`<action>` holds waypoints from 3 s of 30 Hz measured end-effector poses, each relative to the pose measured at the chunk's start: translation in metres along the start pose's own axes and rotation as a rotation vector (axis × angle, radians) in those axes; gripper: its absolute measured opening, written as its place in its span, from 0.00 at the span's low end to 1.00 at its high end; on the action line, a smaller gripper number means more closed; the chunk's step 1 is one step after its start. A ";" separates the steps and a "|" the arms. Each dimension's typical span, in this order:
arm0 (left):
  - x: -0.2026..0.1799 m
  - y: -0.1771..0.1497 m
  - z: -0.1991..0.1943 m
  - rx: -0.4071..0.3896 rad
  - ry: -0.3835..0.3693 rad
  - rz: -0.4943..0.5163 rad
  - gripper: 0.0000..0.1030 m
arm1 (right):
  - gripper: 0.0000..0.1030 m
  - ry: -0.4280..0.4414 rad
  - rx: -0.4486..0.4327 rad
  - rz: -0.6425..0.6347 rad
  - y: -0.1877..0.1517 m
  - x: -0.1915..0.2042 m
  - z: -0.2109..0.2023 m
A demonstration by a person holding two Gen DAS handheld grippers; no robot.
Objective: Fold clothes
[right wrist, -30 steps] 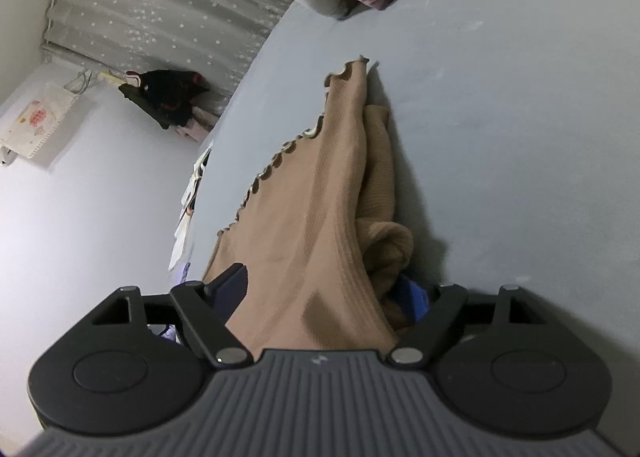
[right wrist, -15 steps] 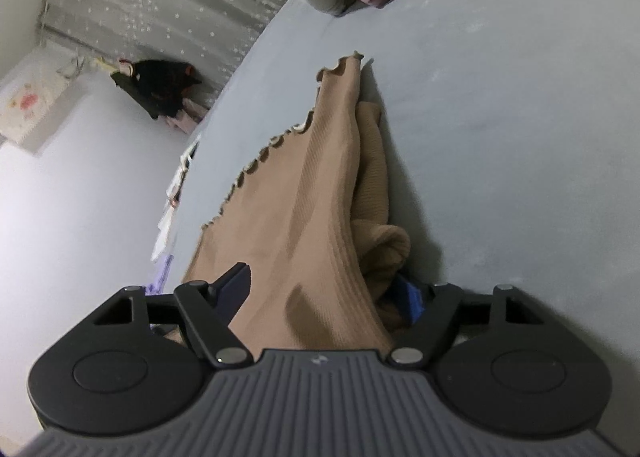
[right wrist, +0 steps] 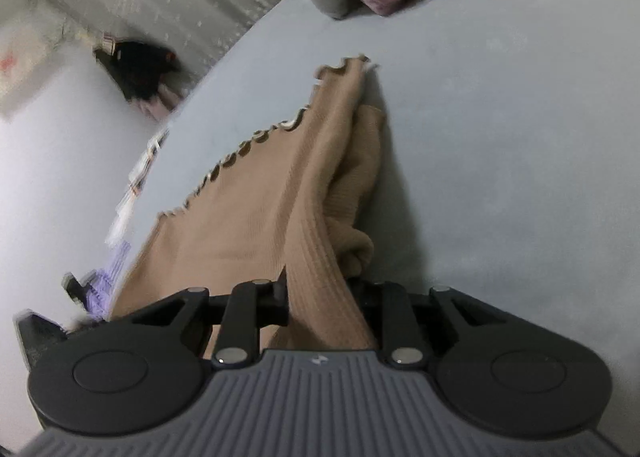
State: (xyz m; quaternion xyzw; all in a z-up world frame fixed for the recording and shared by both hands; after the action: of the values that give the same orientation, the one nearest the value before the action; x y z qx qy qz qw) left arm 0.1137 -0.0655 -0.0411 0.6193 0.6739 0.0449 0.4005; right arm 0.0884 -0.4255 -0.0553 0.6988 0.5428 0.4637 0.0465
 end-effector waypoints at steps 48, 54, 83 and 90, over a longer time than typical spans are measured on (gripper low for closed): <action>-0.266 0.077 -0.112 -0.034 -0.018 0.298 0.22 | 0.20 -0.331 -0.341 -0.391 0.074 0.084 -0.256; -0.425 0.026 -0.067 -0.043 -0.165 0.443 0.22 | 0.20 -0.544 -0.506 -0.353 0.079 0.020 -0.384; -0.615 -0.236 0.131 0.030 -0.074 1.103 0.69 | 0.40 -0.963 -0.667 0.228 -0.146 -0.166 -0.469; -0.620 -0.209 0.123 -0.026 -0.048 1.057 0.88 | 0.54 -1.098 -0.690 0.187 -0.147 -0.149 -0.504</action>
State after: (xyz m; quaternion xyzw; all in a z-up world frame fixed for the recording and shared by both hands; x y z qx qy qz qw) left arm -0.0342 -0.7069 0.0595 0.8705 0.2597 0.2349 0.3460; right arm -0.3660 -0.7067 0.0574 0.8232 0.1973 0.1892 0.4976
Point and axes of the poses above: each gripper's, at about its wrist camera, not at the fingertips, and z roughly the way its jaws point, x to its left, y to its top, the point moved 8 cm from there along z, roughly the way its jaws point, and after that the axes turned 3 degrees about y, right-handed, at the moved point
